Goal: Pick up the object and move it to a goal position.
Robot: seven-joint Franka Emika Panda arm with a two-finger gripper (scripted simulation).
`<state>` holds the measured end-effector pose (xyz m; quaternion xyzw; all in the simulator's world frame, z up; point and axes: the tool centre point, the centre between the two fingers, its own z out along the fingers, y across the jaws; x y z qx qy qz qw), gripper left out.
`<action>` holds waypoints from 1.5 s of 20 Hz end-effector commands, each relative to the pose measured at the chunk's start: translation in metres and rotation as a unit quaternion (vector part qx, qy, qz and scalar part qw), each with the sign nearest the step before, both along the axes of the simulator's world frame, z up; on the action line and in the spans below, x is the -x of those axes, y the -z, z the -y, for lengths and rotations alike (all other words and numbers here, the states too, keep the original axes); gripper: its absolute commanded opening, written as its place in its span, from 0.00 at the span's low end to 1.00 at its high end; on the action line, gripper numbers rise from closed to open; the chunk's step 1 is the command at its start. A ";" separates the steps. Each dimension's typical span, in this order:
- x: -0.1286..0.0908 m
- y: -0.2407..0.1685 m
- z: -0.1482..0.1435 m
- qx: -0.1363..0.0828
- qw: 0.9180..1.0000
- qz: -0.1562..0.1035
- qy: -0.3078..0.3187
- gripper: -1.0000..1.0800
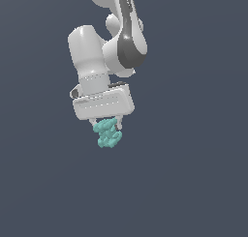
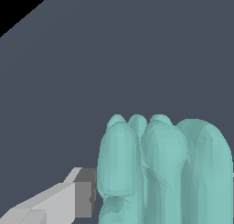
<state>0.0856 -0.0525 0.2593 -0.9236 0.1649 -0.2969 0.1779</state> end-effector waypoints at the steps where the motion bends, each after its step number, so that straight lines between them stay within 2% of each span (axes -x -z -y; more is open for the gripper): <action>1: -0.006 -0.015 0.005 -0.005 1.000 0.020 -0.007 0.00; 8: -0.021 -0.056 0.020 -0.020 0.997 0.075 -0.026 0.00; 15: -0.033 -0.104 0.038 -0.037 0.989 0.136 -0.047 0.00; 20: -0.039 -0.143 0.053 -0.051 0.979 0.185 -0.065 0.00; 30: -0.042 -0.214 0.084 -0.077 0.954 0.274 -0.098 0.00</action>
